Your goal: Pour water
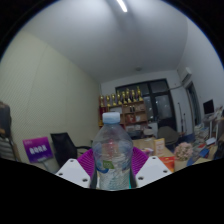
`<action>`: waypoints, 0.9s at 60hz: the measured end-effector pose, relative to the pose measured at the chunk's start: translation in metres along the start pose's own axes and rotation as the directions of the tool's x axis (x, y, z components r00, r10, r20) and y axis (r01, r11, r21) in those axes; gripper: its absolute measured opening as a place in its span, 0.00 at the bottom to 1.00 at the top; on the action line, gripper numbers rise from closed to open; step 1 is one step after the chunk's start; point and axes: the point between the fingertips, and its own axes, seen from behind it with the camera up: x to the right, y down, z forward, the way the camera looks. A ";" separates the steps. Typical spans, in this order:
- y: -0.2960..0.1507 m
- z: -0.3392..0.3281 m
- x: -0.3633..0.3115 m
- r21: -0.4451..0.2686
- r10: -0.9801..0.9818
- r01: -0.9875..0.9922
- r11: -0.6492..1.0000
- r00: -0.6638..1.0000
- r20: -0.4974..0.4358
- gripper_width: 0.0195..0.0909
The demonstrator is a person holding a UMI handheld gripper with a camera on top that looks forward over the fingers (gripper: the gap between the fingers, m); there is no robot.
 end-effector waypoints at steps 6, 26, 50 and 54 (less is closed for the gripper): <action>0.022 0.015 0.036 -0.073 -0.018 0.013 0.997 0.998 -0.062 0.36; 0.115 0.019 0.008 -0.226 -0.099 0.103 0.969 0.995 0.027 0.40; 0.101 -0.003 0.025 -0.265 -0.091 0.078 0.961 0.995 -0.041 0.93; 0.087 -0.029 0.020 -0.256 -0.107 0.092 0.962 0.993 -0.043 0.91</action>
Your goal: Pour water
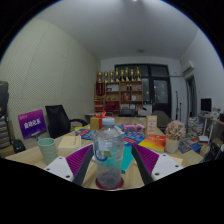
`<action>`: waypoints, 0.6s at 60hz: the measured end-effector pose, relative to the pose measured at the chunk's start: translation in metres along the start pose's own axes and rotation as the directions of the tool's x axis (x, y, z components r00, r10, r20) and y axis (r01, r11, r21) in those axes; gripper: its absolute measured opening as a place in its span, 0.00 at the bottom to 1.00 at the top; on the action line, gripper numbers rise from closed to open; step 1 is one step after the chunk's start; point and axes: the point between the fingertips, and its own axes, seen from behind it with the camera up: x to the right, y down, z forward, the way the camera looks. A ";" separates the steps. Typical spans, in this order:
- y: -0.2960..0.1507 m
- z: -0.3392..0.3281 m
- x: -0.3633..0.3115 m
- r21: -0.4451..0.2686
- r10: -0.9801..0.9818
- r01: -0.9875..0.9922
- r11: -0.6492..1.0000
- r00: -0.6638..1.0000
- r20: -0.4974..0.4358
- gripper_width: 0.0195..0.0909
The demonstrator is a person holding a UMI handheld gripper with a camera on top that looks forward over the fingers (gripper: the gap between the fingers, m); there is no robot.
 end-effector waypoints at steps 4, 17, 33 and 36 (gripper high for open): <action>-0.003 -0.028 -0.004 -0.009 -0.008 0.008 1.000 1.000 0.003 0.90; -0.023 -0.138 -0.015 0.001 0.024 -0.024 1.000 1.000 -0.002 0.90; -0.036 -0.233 -0.017 0.007 0.059 -0.059 0.998 0.998 -0.020 0.90; -0.038 -0.241 -0.018 0.009 0.050 -0.050 0.999 0.999 -0.019 0.89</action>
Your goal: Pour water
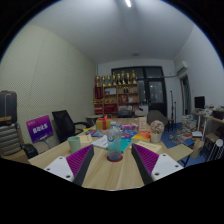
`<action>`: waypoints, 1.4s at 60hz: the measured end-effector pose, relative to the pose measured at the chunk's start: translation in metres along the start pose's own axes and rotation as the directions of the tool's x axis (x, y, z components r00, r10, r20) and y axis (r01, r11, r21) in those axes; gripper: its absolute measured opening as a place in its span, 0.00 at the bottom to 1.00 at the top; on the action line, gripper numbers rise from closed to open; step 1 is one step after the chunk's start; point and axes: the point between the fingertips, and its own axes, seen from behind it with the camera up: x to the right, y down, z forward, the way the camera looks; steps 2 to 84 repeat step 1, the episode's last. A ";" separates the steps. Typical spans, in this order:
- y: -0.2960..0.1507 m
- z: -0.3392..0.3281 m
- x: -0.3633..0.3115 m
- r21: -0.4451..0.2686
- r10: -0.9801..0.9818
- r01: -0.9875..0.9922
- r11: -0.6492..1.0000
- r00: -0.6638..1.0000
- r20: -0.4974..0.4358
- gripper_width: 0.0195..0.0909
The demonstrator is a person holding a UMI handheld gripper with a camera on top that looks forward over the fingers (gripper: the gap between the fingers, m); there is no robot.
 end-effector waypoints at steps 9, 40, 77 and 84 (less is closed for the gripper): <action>0.000 -0.004 0.001 0.001 -0.002 0.002 1.000 1.000 -0.002 0.90; 0.000 -0.004 0.001 0.001 -0.002 0.002 1.000 1.000 -0.002 0.90; 0.000 -0.004 0.001 0.001 -0.002 0.002 1.000 1.000 -0.002 0.90; 0.000 -0.004 0.001 0.001 -0.002 0.002 1.000 1.000 -0.002 0.90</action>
